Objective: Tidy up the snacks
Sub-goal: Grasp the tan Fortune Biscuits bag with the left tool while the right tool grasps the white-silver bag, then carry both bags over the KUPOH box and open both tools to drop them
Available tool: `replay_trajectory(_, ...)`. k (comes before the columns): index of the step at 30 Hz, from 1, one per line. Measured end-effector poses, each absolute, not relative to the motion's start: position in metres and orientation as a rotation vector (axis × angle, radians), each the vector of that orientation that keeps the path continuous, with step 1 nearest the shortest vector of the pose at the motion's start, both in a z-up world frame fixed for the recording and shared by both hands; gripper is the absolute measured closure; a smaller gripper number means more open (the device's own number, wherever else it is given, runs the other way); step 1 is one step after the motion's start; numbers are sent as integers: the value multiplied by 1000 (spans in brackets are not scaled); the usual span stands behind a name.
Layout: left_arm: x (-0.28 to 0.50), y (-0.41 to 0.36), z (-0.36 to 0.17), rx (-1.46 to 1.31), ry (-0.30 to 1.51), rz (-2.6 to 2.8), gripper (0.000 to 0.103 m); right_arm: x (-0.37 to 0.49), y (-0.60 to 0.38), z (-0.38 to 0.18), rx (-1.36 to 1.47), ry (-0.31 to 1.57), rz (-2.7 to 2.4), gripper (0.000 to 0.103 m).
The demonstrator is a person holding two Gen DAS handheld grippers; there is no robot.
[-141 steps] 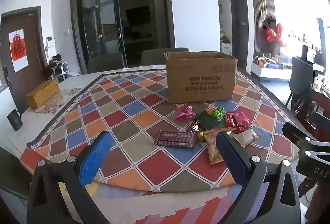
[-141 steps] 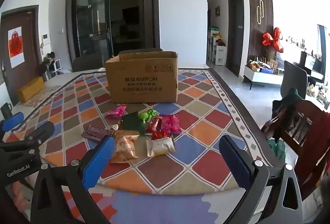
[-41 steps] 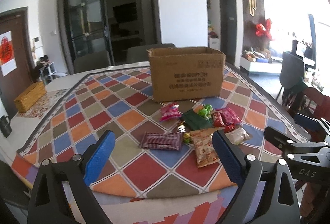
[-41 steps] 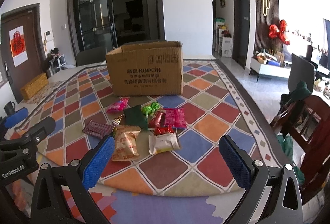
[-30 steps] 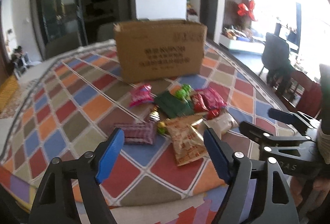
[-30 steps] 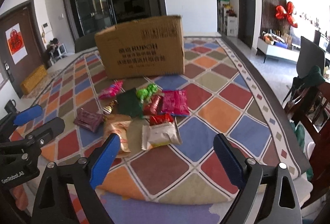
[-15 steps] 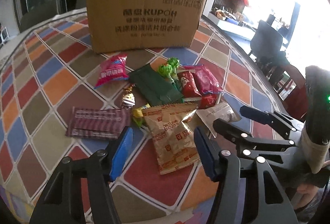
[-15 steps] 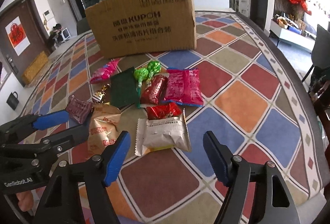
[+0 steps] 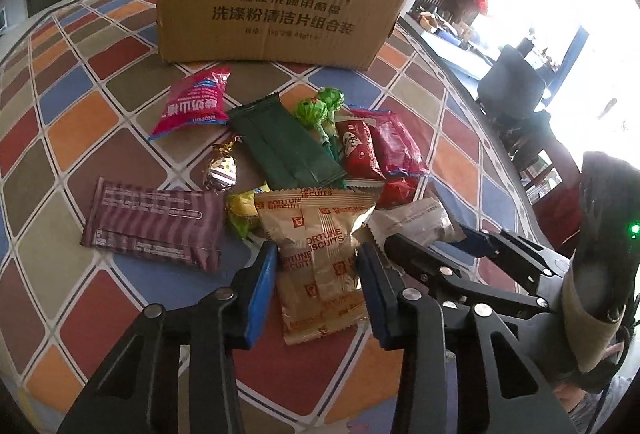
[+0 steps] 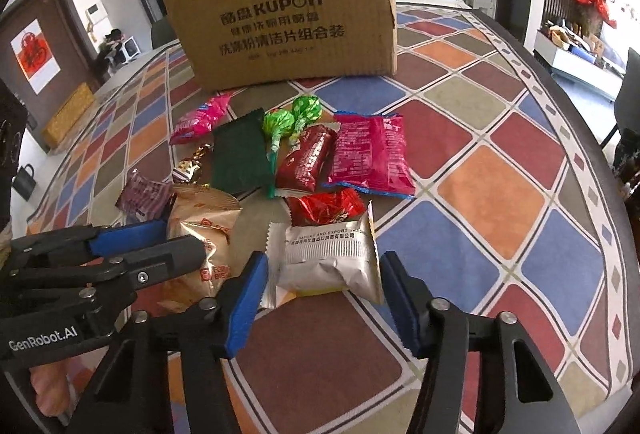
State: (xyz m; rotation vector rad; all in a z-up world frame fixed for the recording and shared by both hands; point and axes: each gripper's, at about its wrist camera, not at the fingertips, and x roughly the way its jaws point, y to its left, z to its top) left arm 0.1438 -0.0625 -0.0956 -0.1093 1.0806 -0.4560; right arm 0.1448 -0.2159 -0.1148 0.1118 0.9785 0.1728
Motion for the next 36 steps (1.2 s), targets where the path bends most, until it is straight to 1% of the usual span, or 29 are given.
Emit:
replay_trajectory(1, 144, -63, -95, -111, 1080, -456, 65, 145, -215, -115, 110, 983, 175, 56)
replay_trajectory(2, 144, -64, -95, -114, 1080, -458, 67, 145, -214, -115, 104, 982, 173, 56)
replay_trajectory(5, 142, -63, -93, -120, 1067, -462, 73, 144, -213, -115, 98, 986, 173, 58)
replay_trajectory(14, 137, -60, -87, -127, 1034, -456, 81, 136, -214, -104, 107, 958, 160, 58)
replay_trajectory(26, 133, -54, -55, -109, 919, -430, 83, 128, -211, -76, 104, 880, 175, 59)
replay_trajectory(36, 147, -49, -20, -95, 798, -414, 83, 144, -211, -40, 86, 779, 180, 59)
